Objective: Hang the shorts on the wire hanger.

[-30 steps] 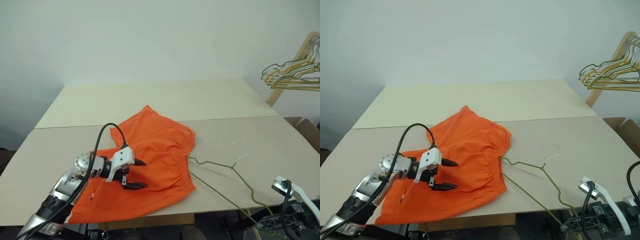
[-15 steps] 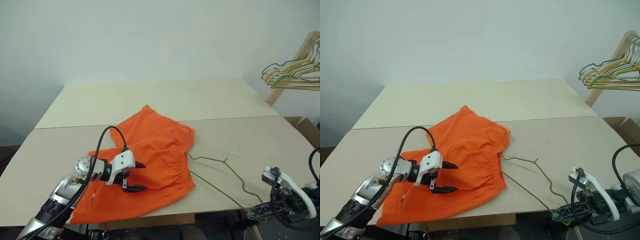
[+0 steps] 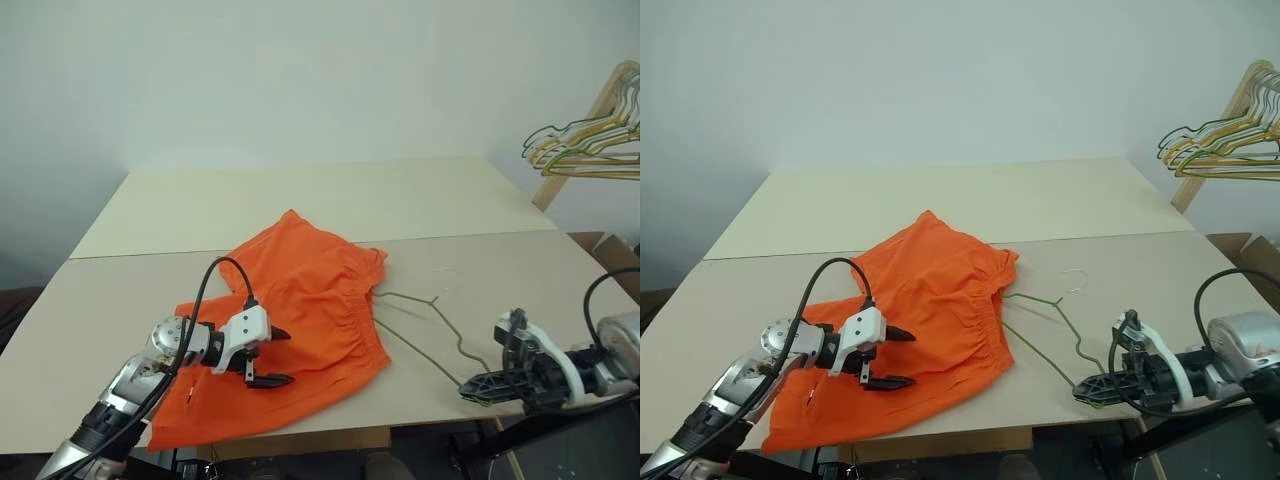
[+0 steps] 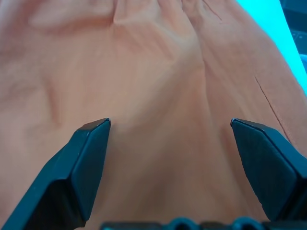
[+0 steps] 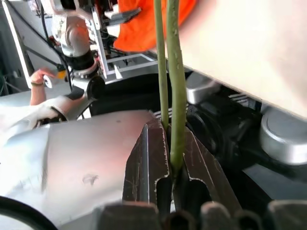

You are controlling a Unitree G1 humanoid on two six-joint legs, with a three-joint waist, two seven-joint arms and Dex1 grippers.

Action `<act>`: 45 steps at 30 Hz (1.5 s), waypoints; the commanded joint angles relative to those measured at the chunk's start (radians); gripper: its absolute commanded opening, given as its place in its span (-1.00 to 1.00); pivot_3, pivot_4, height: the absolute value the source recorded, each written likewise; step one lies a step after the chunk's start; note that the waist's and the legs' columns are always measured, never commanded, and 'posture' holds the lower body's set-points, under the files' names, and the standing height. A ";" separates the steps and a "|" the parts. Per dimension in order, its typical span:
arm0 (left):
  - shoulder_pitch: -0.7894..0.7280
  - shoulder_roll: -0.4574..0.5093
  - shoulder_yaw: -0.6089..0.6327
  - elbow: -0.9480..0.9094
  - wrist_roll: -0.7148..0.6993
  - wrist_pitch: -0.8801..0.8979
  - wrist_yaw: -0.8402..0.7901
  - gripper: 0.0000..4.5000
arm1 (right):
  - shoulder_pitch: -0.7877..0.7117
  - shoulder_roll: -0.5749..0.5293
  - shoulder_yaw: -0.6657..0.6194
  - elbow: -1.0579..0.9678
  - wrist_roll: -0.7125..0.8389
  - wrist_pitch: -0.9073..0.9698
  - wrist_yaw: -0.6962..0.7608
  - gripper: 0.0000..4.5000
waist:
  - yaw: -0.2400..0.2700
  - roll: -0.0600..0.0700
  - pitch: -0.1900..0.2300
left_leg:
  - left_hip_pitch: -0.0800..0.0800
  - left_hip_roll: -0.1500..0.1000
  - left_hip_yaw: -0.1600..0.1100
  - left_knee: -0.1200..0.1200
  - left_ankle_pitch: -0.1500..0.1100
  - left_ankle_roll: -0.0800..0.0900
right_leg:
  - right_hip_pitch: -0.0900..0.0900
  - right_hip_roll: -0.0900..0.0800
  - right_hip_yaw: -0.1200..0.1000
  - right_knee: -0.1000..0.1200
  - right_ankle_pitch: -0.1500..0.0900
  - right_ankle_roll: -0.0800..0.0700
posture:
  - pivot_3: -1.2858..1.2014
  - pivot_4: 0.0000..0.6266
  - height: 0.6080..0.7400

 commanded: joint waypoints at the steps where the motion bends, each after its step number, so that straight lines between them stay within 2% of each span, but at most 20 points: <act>1: -0.005 0.008 0.005 -0.011 0.012 -0.027 0.007 0.94 | -0.059 0.034 -0.041 0.069 -0.019 0.002 -0.030 -1.00 | -0.001 0.000 0.000 | 0.000 0.000 0.000 0.000 0.000 0.000 | 0.000 0.000 0.000 0.000 0.000 0.000 | -0.12 -1.00 1.00; 5: -0.001 0.005 0.009 -0.012 0.017 -0.028 0.009 0.94 | -0.122 0.093 -0.067 0.171 -0.045 0.008 -0.068 -1.00 | -0.003 0.000 0.000 | 0.000 0.000 0.000 0.000 0.000 0.000 | 0.000 0.001 0.000 0.000 0.000 0.000 | -0.12 -1.00 1.00; 10: 0.001 0.003 0.005 -0.010 0.023 -0.034 0.013 0.94 | -0.110 0.123 -0.087 0.114 -0.002 0.012 -0.063 -1.00 | -0.002 0.000 0.000 | -0.001 0.000 -0.001 0.000 0.000 0.000 | 0.000 0.002 -0.001 0.000 0.000 0.000 | -0.12 -1.00 1.00; 15: 0.002 -0.001 0.000 -0.011 0.027 -0.037 0.018 0.94 | -0.154 0.217 -0.150 0.238 -0.042 0.011 -0.171 -1.00 | -0.005 0.000 0.000 | -0.001 0.000 0.000 0.000 0.000 0.000 | 0.000 0.002 -0.001 0.000 0.000 0.000 | -0.12 -1.00 1.00; 19: 0.004 -0.002 -0.004 -0.008 0.034 -0.044 0.018 0.94 | -0.155 0.263 -0.201 0.231 -0.037 -0.015 -0.187 -1.00 | -0.006 0.001 0.000 | -0.001 0.000 0.000 0.000 0.000 0.000 | 0.000 0.003 -0.001 0.001 0.000 0.000 | -0.12 -1.00 1.00; 24: 0.006 -0.007 -0.003 -0.006 0.038 -0.049 0.024 0.94 | -0.167 0.335 -0.291 0.301 -0.103 -0.095 -0.299 -1.00 | -0.006 0.001 -0.001 | -0.001 -0.001 0.000 0.000 0.000 0.000 | 0.000 0.004 -0.003 0.001 0.000 0.000 | -0.11 -1.00 1.00; 30: 0.016 -0.009 -0.006 -0.007 0.045 -0.055 0.028 0.94 | -0.162 0.399 -0.311 0.268 -0.114 -0.108 -0.336 -1.00 | -0.009 0.001 -0.001 | -0.001 -0.001 0.000 0.000 0.000 0.000 | 0.000 0.005 -0.007 0.002 0.000 0.000 | -0.11 -1.00 1.00; 37: 0.015 -0.016 -0.006 -0.005 0.046 -0.056 0.035 0.94 | -0.225 0.487 -0.432 0.390 -0.191 -0.226 -0.499 -1.00 | -0.012 0.001 -0.001 | 0.001 -0.001 0.001 0.000 0.001 0.000 | 0.002 0.007 -0.006 0.003 0.000 0.000 | -0.11 -1.00 1.00; 42: 0.025 -0.014 -0.003 -0.010 0.046 -0.056 0.042 0.94 | -0.211 0.505 -0.484 0.358 -0.239 -0.292 -0.606 -1.00 | -0.012 0.001 -0.001 | 0.001 -0.001 0.000 0.000 0.001 -0.001 | 0.002 0.007 -0.007 0.005 0.000 0.000 | -0.11 -1.00 1.00; 45: 0.028 -0.015 -0.002 -0.008 0.047 -0.058 0.045 0.94 | -0.163 0.508 -0.480 0.262 -0.268 -0.363 -0.634 -1.00 | -0.010 0.001 -0.001 | 0.000 -0.001 0.000 0.000 0.001 -0.001 | 0.003 0.007 -0.007 0.006 0.001 0.001 | -0.11 -1.00 1.00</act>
